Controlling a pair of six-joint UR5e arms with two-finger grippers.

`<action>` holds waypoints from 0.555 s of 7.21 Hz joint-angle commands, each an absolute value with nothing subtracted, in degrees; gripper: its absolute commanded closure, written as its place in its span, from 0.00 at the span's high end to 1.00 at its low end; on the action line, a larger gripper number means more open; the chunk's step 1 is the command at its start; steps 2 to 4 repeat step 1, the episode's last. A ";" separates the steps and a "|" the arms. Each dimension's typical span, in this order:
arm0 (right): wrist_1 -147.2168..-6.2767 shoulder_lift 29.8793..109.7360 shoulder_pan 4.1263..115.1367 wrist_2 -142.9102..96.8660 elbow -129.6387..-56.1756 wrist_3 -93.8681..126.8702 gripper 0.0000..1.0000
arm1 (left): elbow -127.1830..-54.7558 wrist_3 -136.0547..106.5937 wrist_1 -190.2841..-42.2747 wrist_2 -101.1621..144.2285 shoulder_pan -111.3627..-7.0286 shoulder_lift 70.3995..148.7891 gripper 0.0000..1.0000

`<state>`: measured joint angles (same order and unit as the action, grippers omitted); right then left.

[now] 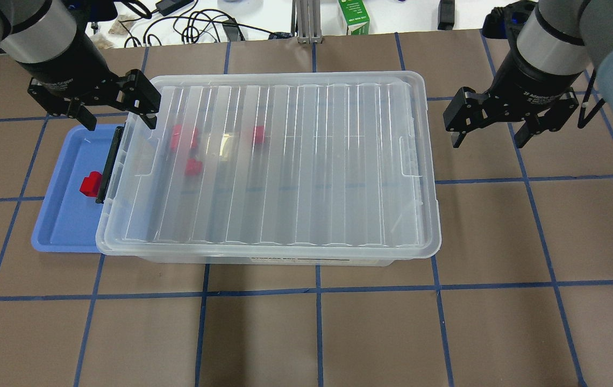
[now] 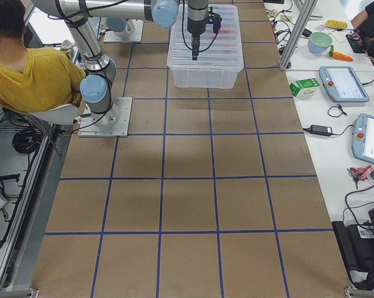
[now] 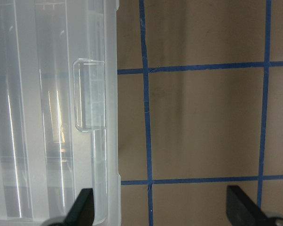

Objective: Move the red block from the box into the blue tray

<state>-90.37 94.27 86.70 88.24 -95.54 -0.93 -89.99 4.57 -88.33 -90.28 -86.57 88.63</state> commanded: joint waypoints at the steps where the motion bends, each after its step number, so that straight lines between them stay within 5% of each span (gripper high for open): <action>1: -90.52 94.57 86.66 87.72 -95.54 -1.05 1.00 | -90.00 4.57 -88.33 -90.18 -86.57 88.59 1.00; 4: -90.52 94.57 86.66 87.72 -95.54 -1.05 1.00 | -90.00 4.57 -88.33 -90.18 -86.57 88.59 1.00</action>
